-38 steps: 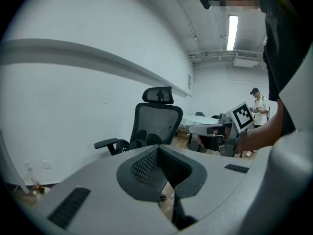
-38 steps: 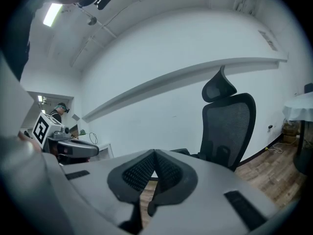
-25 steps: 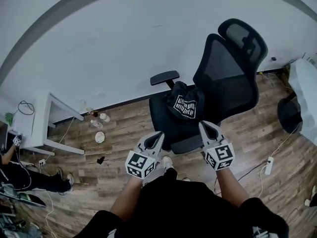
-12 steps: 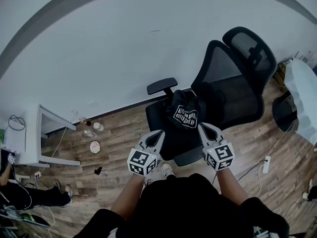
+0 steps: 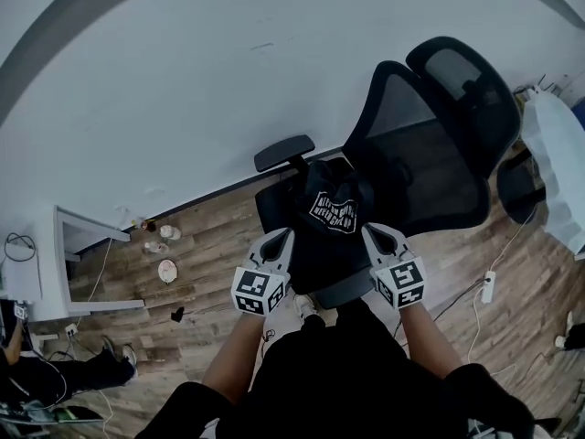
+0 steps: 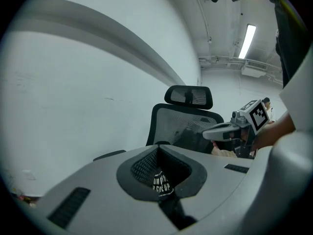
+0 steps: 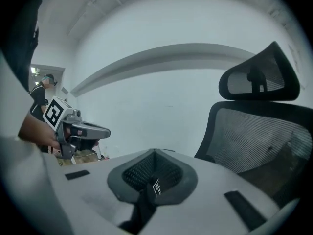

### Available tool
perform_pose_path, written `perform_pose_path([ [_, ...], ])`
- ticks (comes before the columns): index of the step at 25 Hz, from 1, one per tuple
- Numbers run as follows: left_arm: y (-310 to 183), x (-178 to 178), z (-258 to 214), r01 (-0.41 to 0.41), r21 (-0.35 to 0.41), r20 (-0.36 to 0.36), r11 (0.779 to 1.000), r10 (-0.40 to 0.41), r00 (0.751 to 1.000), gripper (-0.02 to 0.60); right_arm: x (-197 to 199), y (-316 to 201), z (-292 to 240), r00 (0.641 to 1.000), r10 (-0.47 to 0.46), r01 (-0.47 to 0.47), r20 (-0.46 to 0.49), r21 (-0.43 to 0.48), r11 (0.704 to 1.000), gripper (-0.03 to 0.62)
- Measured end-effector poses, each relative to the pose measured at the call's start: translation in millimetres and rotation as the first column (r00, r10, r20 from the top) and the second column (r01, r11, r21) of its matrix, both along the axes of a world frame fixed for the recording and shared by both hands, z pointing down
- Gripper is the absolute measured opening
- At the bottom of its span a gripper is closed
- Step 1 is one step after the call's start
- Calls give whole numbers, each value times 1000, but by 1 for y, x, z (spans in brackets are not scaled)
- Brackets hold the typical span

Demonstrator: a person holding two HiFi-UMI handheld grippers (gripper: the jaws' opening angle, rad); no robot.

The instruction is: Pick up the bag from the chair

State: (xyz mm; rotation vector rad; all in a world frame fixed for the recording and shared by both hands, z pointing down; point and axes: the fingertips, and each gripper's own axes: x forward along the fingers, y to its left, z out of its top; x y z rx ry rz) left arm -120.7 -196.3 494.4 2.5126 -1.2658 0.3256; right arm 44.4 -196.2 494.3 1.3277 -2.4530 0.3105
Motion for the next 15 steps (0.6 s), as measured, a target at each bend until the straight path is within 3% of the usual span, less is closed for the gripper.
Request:
perform_pose_path([
  [10, -55, 22, 14, 7, -17, 35, 1000, -7, 999, 21, 10, -56, 35, 999, -17, 15, -31, -59, 998, 20],
  [15, -91, 29, 54, 2, -73, 105, 997, 6, 994, 21, 20, -85, 72, 998, -5, -3, -60, -135, 991, 21],
])
